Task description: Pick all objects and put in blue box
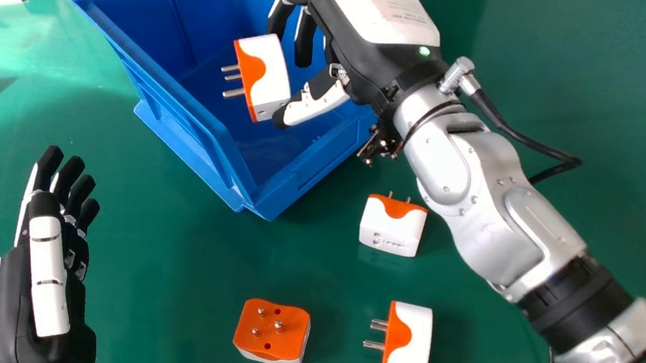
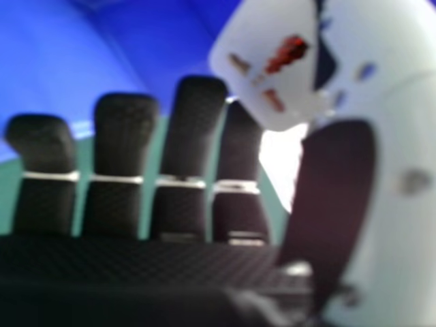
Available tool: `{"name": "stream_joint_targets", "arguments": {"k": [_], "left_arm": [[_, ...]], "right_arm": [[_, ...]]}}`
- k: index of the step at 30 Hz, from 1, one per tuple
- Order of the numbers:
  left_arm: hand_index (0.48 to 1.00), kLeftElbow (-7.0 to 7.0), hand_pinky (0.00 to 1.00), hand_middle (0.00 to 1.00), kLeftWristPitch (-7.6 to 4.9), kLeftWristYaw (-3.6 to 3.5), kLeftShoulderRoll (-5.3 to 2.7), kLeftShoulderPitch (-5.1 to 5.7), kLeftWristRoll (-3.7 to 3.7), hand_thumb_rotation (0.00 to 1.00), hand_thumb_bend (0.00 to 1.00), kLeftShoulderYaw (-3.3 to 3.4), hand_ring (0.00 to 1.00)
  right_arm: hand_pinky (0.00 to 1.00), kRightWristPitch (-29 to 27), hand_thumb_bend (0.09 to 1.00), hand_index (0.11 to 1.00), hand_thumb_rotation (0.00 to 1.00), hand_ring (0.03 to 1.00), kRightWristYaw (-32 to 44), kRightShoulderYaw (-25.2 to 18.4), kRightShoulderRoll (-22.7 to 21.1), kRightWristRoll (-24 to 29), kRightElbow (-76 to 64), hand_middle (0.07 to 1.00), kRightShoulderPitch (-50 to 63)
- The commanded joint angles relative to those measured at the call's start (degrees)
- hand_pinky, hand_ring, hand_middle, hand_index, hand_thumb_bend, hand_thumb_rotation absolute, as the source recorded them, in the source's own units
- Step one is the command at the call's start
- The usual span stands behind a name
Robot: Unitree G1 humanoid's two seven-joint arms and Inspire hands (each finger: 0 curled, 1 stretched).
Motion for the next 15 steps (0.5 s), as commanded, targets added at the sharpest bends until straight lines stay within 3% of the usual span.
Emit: {"name": "stream_joint_targets", "arguments": {"k": [1,4,7,12,15], "left_arm": [[0.934,-1.40,0.94,0.93,-0.36,0.12,0.08,0.51,0.49,0.94,0.48,0.08,0.93],[0.935,-1.26,0.94,0.93,-0.76,-0.08,0.10,0.60,0.42,0.94,0.48,-0.01,0.93],[0.936,-1.55,0.94,0.93,-0.82,0.23,-0.12,0.79,0.66,0.95,0.48,-0.09,0.93],[0.937,-1.68,0.94,0.93,-0.92,0.22,-0.41,1.19,0.43,0.95,0.48,-0.15,0.93],[0.936,-1.12,0.94,0.93,-1.56,-0.08,-0.41,1.15,0.50,0.95,0.48,-0.15,0.93]], "right_arm": [[0.17,-1.11,0.510,0.500,0.00,0.217,-1.92,0.29,0.40,-0.27,1.25,0.380,-3.40],[0.18,-1.38,0.511,0.505,0.00,0.237,-2.58,0.68,0.53,-0.29,3.37,0.386,-4.13],[0.19,-2.04,0.511,0.506,0.00,0.242,-3.12,0.93,0.81,0.24,5.06,0.388,-4.48],[0.19,-3.17,0.511,0.508,0.00,0.244,-4.80,2.26,1.08,-0.45,9.06,0.390,-5.87],[0.21,-3.43,0.512,0.515,0.00,0.270,-5.90,3.11,1.30,-0.81,11.76,0.397,-7.08]]}}
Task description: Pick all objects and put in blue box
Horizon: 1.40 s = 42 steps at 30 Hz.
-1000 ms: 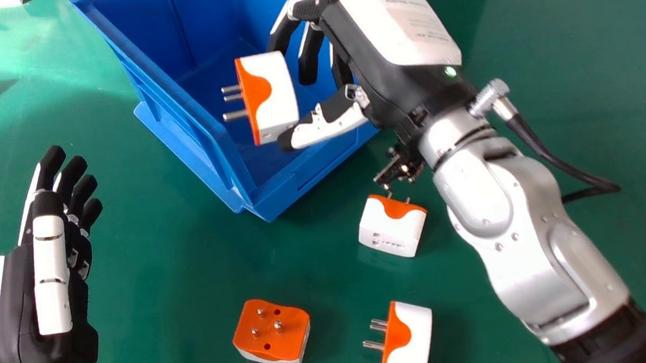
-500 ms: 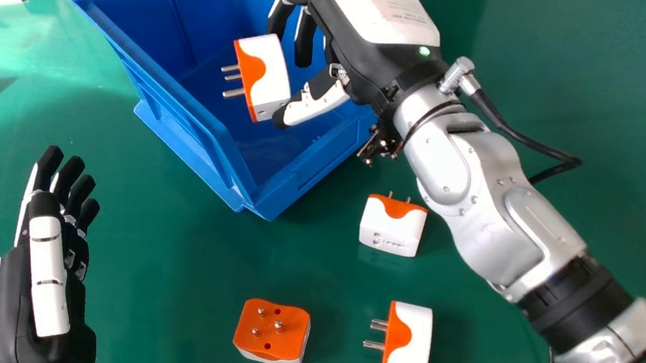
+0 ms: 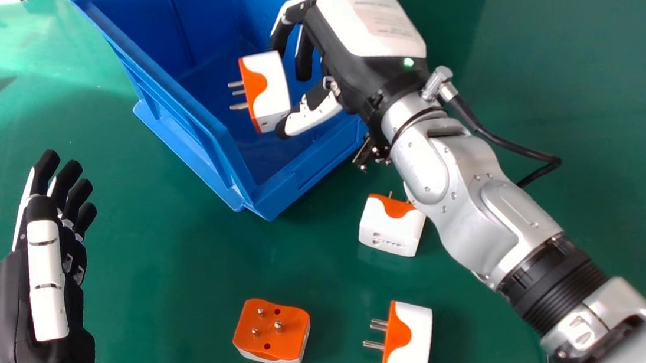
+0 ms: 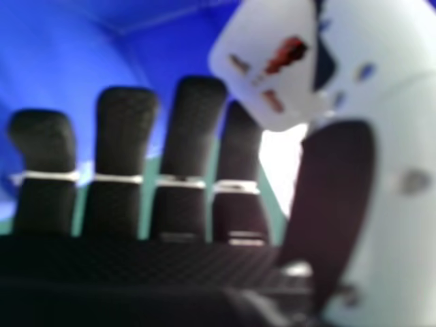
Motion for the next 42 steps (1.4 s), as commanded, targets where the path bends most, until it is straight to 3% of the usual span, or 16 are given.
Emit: {"name": "stream_joint_targets", "arguments": {"k": [1,3,6,9,15,20,25,31,33,37,42], "left_arm": [[0.935,-0.67,0.94,0.93,-1.68,-0.37,-0.07,0.42,0.42,0.95,0.48,0.01,0.93],[0.935,-0.40,0.94,0.93,-1.96,-0.57,-0.04,0.35,0.43,0.95,0.48,-0.02,0.93],[0.936,-0.56,0.94,0.93,-1.80,-0.17,-0.25,0.37,0.63,0.95,0.48,-0.08,0.93],[0.933,-0.67,0.94,0.93,-1.47,-0.07,-0.35,0.37,0.37,0.95,0.48,-0.12,0.93],[0.933,-0.29,0.94,0.93,-2.18,-0.16,-0.32,0.36,0.68,0.95,0.47,-0.10,0.93],[0.933,-0.51,0.93,0.94,-2.01,-0.24,-0.45,0.44,0.43,0.95,0.48,-0.06,0.93],[0.934,-1.19,0.93,0.93,-1.05,0.36,-0.65,0.56,0.35,0.95,0.47,-0.03,0.93],[0.938,-0.60,0.93,0.93,-0.93,0.20,-0.52,-0.14,0.11,0.95,0.47,0.14,0.93],[0.939,-0.06,0.93,0.93,-1.36,-0.30,-0.34,-0.53,0.01,0.95,0.46,0.11,0.93],[0.937,0.39,0.93,0.94,-1.90,-0.71,0.04,-0.95,0.58,0.95,0.46,0.11,0.93],[0.934,0.00,0.94,0.94,-2.09,-0.78,0.04,-0.61,0.79,0.95,0.46,0.06,0.93]], "right_arm": [[0.21,-1.10,0.512,0.519,0.00,0.281,-1.96,0.42,0.32,-0.65,0.79,0.401,-3.26],[0.22,-1.05,0.512,0.521,0.00,0.291,-2.28,0.95,0.50,-0.81,2.29,0.405,-4.17],[0.23,-0.93,0.512,0.524,0.00,0.297,-2.90,1.54,0.95,-0.87,4.73,0.408,-5.59],[0.23,-0.41,0.512,0.527,0.00,0.302,-3.24,2.06,1.47,-1.03,6.91,0.412,-6.91],[0.24,-1.09,0.513,0.530,0.00,0.317,-4.87,2.77,2.49,-0.79,11.18,0.419,-9.04],[0.24,-2.31,0.514,0.529,0.00,0.318,-6.22,3.00,3.13,-0.21,14.28,0.425,-10.65],[0.24,-3.03,0.514,0.529,0.00,0.320,-7.05,3.01,3.87,0.33,17.21,0.430,-12.31],[0.25,-4.56,0.516,0.524,0.00,0.327,-8.99,3.27,4.72,0.59,21.58,0.435,-14.06],[0.25,-5.24,0.517,0.521,0.00,0.329,-9.80,3.39,5.06,0.60,23.29,0.438,-14.72],[0.25,-6.40,0.518,0.518,0.00,0.330,-10.26,3.72,5.63,0.52,26.32,0.441,-16.06],[0.26,-7.15,0.512,0.526,0.00,0.349,-10.49,4.27,6.06,0.37,28.39,0.470,-17.19]]}}
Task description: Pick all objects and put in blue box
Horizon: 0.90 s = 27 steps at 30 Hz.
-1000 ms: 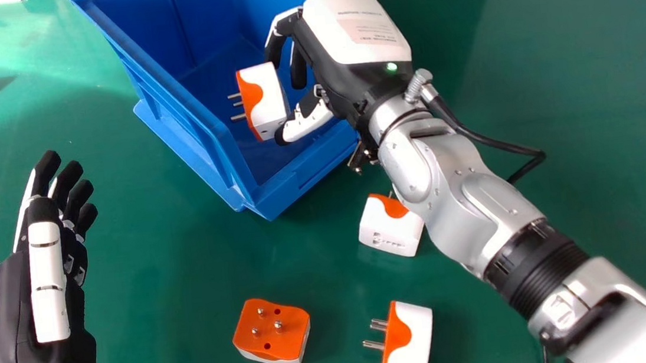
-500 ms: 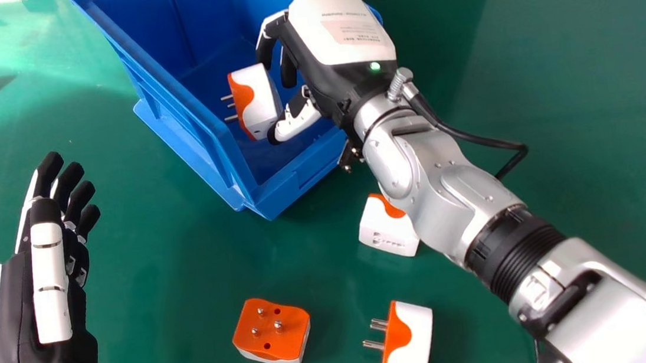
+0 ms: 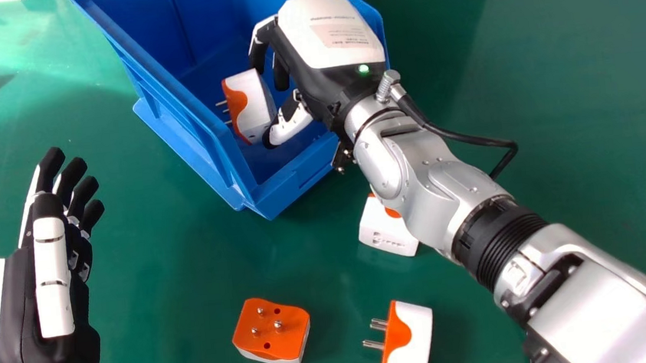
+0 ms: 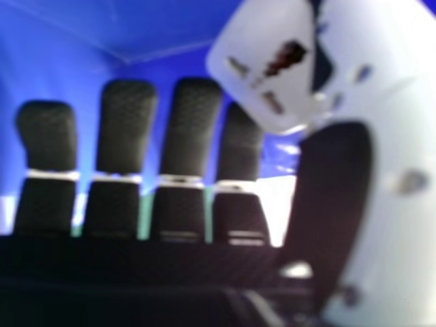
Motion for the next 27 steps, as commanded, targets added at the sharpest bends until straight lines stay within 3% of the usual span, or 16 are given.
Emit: {"name": "stream_joint_targets", "arguments": {"k": [1,6,9,18,24,27], "left_arm": [[0.934,-0.96,0.94,0.94,-1.18,-0.39,0.44,0.41,0.25,0.95,0.46,0.16,0.93],[0.933,-1.26,0.94,0.94,-0.64,-0.10,0.26,0.31,-0.01,0.95,0.46,0.14,0.93],[0.932,-0.93,0.94,0.94,-0.98,-0.34,0.27,0.15,-0.13,0.95,0.46,0.12,0.93],[0.935,-1.46,0.94,0.94,-0.90,-0.02,0.12,0.60,0.30,0.95,0.46,-0.12,0.93],[0.936,-2.06,0.94,0.94,-0.60,0.70,-0.10,1.08,0.48,0.95,0.46,-0.08,0.93],[0.934,-1.52,0.94,0.93,-0.90,0.21,0.07,0.97,0.01,0.95,0.46,0.02,0.93]], "right_arm": [[0.26,-0.92,0.512,0.526,0.00,0.349,-1.48,0.22,0.77,0.10,-0.04,0.470,-3.49],[0.26,-1.04,0.510,0.528,0.00,0.362,-2.11,0.45,1.28,0.18,2.37,0.488,-4.65],[0.26,-0.48,0.509,0.531,0.00,0.364,-2.68,0.32,1.84,0.33,3.85,0.491,-5.24],[0.26,0.13,0.507,0.540,0.00,0.366,-3.09,0.24,2.26,0.49,6.38,0.497,-6.40],[0.26,0.71,0.505,0.549,0.00,0.366,-2.77,0.14,2.14,0.64,6.52,0.496,-6.48],[0.26,1.19,0.505,0.549,0.00,0.368,-2.45,0.15,2.13,0.72,6.42,0.497,-6.37]]}}
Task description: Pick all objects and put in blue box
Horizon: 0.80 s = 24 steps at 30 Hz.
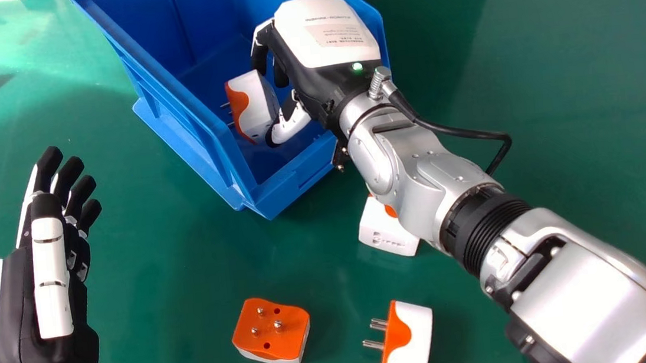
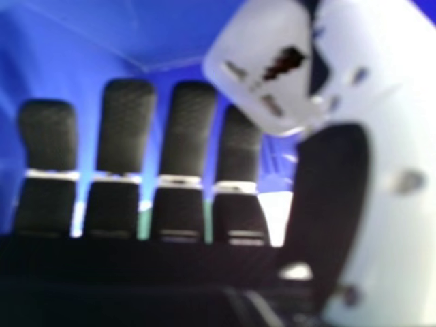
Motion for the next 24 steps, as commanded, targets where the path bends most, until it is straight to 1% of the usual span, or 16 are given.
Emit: {"name": "stream_joint_targets", "arguments": {"k": [1,2,4,6,8,9,11,13,16,18,21,23,24], "left_arm": [[0.934,-0.80,0.94,0.93,-0.97,-0.36,0.20,0.39,-0.10,0.95,0.46,0.19,0.93],[0.934,-0.88,0.94,0.93,-0.96,-0.35,0.27,0.44,0.02,0.95,0.46,0.20,0.93],[0.933,-1.33,0.94,0.93,-0.55,-0.24,0.14,0.61,-0.27,0.95,0.46,0.26,0.93],[0.934,-1.84,0.94,0.94,-0.11,0.24,-0.01,0.79,-0.11,0.95,0.46,0.27,0.93],[0.936,-2.15,0.94,0.94,0.11,0.51,-0.02,0.89,0.04,0.95,0.46,0.23,0.93],[0.936,-2.20,0.94,0.94,0.17,0.54,-0.01,0.90,0.05,0.95,0.46,0.22,0.93],[0.943,-2.44,0.94,0.94,0.52,0.51,-0.01,0.97,-0.18,0.95,0.46,0.17,0.93],[0.950,-2.67,0.94,0.94,0.76,0.64,-0.05,1.02,-0.11,0.95,0.46,0.14,0.93],[0.952,-2.49,0.94,0.94,0.46,0.73,-0.01,0.92,0.17,0.95,0.47,0.19,0.94],[0.954,-2.53,0.94,0.94,0.42,0.71,-0.03,0.90,0.07,0.95,0.47,0.18,0.94],[0.955,-2.69,0.94,0.94,0.69,0.78,0.09,0.96,0.23,0.95,0.46,0.13,0.94],[0.957,-2.44,0.94,0.94,0.57,0.58,0.15,0.86,0.01,0.95,0.47,0.18,0.94],[0.958,-2.37,0.95,0.94,0.49,0.62,0.15,0.84,0.09,0.96,0.47,0.21,0.94]], "right_arm": [[0.26,0.19,0.505,0.549,0.00,0.368,-1.07,-0.04,0.11,0.40,-0.73,0.497,-2.59],[0.26,0.31,0.505,0.549,0.00,0.368,-1.05,0.07,0.09,0.31,-0.71,0.497,-2.59],[0.26,0.18,0.505,0.550,0.00,0.367,-0.99,0.04,0.02,0.39,-0.65,0.495,-2.57],[0.25,-0.14,0.505,0.551,0.00,0.366,-0.45,-0.35,-0.05,0.90,-0.69,0.494,-2.60],[0.26,-0.25,0.506,0.546,0.00,0.369,0.30,-0.83,-0.02,1.63,-0.73,0.496,-2.66],[0.26,-0.23,0.506,0.546,0.00,0.369,0.53,-0.89,-0.02,1.92,-0.74,0.496,-2.70],[0.26,0.20,0.506,0.545,0.00,0.366,1.72,-0.90,-0.02,2.46,-0.80,0.488,-2.87],[0.25,0.81,0.505,0.549,0.00,0.362,2.76,-0.86,0.02,2.77,-0.81,0.477,-3.05],[0.25,1.78,0.505,0.550,0.00,0.360,4.42,-0.78,0.08,2.92,-0.86,0.473,-3.33],[0.26,2.21,0.507,0.544,0.00,0.363,5.08,-0.80,0.15,2.98,-0.83,0.471,-3.50],[0.29,2.45,0.511,0.527,0.00,0.377,5.73,-0.57,0.07,2.79,-0.83,0.479,-3.72],[0.31,2.05,0.512,0.519,0.00,0.385,5.75,-0.43,-0.08,2.70,-0.86,0.484,-3.68],[0.32,1.82,0.513,0.513,0.00,0.390,5.64,-0.42,-0.14,2.71,-0.90,0.488,-3.61]]}}
